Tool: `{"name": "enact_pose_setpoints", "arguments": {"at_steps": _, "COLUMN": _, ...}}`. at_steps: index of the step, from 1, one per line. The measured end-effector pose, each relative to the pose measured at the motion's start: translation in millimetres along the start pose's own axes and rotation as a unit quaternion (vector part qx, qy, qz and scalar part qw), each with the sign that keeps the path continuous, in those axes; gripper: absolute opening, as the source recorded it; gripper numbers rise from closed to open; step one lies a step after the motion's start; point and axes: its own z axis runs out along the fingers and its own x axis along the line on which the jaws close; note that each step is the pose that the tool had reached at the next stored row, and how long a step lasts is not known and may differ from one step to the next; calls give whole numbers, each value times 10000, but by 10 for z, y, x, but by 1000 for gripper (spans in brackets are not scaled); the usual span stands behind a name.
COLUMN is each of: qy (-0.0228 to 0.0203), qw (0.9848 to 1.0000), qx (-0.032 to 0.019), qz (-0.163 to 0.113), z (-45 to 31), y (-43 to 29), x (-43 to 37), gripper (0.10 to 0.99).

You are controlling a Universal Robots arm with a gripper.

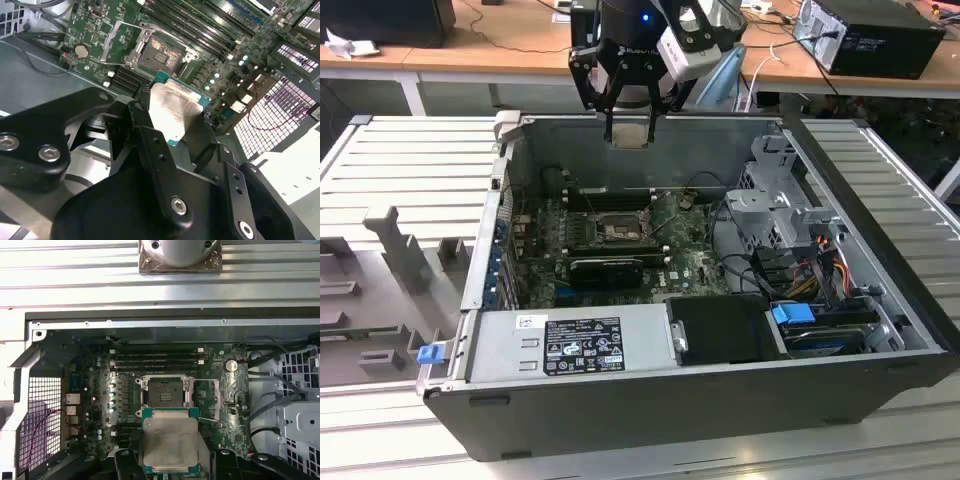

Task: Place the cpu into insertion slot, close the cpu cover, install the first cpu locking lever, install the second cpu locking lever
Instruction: 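Place the cpu into insertion slot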

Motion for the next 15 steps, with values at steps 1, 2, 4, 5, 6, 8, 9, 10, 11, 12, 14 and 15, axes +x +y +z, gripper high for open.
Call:
{"name": "enact_pose_setpoints", "arguments": {"at_steps": 1, "qy": -6, "qw": 10000, "qx": -1, "qz": 62, "z": 0, "y": 0, "x": -1, "gripper": 529}}
{"name": "enact_pose_setpoints", "arguments": {"at_steps": 2, "qy": -17, "qw": 9998, "qx": -3, "qz": 186, "z": 0, "y": 0, "x": 0, "gripper": 529}}
{"name": "enact_pose_setpoints", "arguments": {"at_steps": 4, "qy": -21, "qw": 9997, "qx": -4, "qz": 231, "z": 0, "y": 0, "x": 0, "gripper": 529}}
{"name": "enact_pose_setpoints", "arguments": {"at_steps": 5, "qy": -23, "qw": 9997, "qx": -5, "qz": 262, "z": 0, "y": 0, "x": 0, "gripper": 529}}
{"name": "enact_pose_setpoints", "arguments": {"at_steps": 6, "qy": -25, "qw": 9996, "qx": -5, "qz": 276, "z": 0, "y": 0, "x": 0, "gripper": 529}}
{"name": "enact_pose_setpoints", "arguments": {"at_steps": 8, "qy": -28, "qw": 9995, "qx": -6, "qz": 314, "z": 0, "y": 0, "x": 0, "gripper": 529}}
{"name": "enact_pose_setpoints", "arguments": {"at_steps": 9, "qy": -32, "qw": 9994, "qx": -7, "qz": 355, "z": 0, "y": 0, "x": 0, "gripper": 529}}
{"name": "enact_pose_setpoints", "arguments": {"at_steps": 10, "qy": -34, "qw": 9993, "qx": -7, "qz": 374, "z": 0, "y": 0, "x": 0, "gripper": 529}}
{"name": "enact_pose_setpoints", "arguments": {"at_steps": 11, "qy": -35, "qw": 9992, "qx": -7, "qz": 390, "z": 0, "y": 0, "x": 0, "gripper": 529}}
{"name": "enact_pose_setpoints", "arguments": {"at_steps": 12, "qy": -37, "qw": 9991, "qx": -8, "qz": 416, "z": 0, "y": 0, "x": 0, "gripper": 529}}
{"name": "enact_pose_setpoints", "arguments": {"at_steps": 14, "qy": -42, "qw": 9989, "qx": -9, "qz": 463, "z": 0, "y": 0, "x": 0, "gripper": 529}}
{"name": "enact_pose_setpoints", "arguments": {"at_steps": 15, "qy": -44, "qw": 9988, "qx": -9, "qz": 490, "z": 0, "y": 0, "x": 0, "gripper": 529}}
